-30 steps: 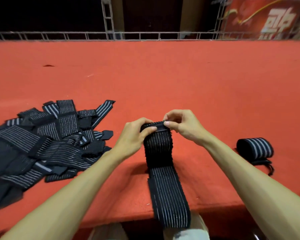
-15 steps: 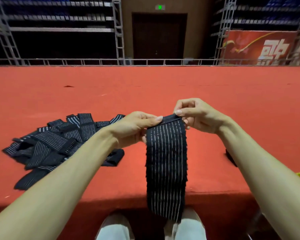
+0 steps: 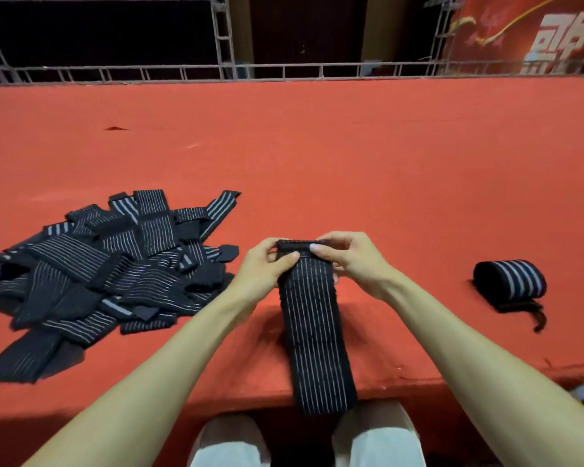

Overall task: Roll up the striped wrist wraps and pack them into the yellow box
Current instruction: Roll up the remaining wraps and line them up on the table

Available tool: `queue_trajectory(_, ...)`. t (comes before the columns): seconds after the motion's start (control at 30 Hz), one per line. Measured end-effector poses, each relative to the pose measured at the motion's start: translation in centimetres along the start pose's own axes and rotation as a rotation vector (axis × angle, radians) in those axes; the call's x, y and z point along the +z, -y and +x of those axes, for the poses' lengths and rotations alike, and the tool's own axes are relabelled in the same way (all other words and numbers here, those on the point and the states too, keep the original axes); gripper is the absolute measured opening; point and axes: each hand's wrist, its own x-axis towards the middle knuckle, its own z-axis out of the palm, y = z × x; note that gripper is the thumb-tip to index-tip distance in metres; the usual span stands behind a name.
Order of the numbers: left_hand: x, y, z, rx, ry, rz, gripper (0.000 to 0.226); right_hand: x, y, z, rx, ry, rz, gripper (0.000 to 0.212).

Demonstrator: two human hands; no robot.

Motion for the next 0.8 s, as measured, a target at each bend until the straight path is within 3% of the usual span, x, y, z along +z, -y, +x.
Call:
queue_trajectory(0.17,-0.3,5.9,2.9,0.100,-0.063,0.124,0.019,0.9,-5.3,2.6,0.063,-0.095,0.005,0.005)
queue_trajectory(0.33,0.6,9.4,3.6,0.154,-0.114,0.155,0.026,1.9,-9.0,3.1,0.123,-0.210,0.095,0.026)
queue_trajectory(0.6,0.8,10.7,4.1,0.208,-0.048,0.271,0.017,1.5,-10.0,2.6,0.001,-0.243,0.157,0.010)
queue_trajectory(0.7,1.1,10.7,3.9,0.193,-0.039,0.241,0.039,1.3,-10.4,2.6,-0.053,-0.237,0.153,0.008)
queue_trajectory(0.8,0.9,10.9,4.1,0.192,-0.058,0.268,0.028,1.3,-10.7,2.7,-0.091,-0.223,0.141,0.013)
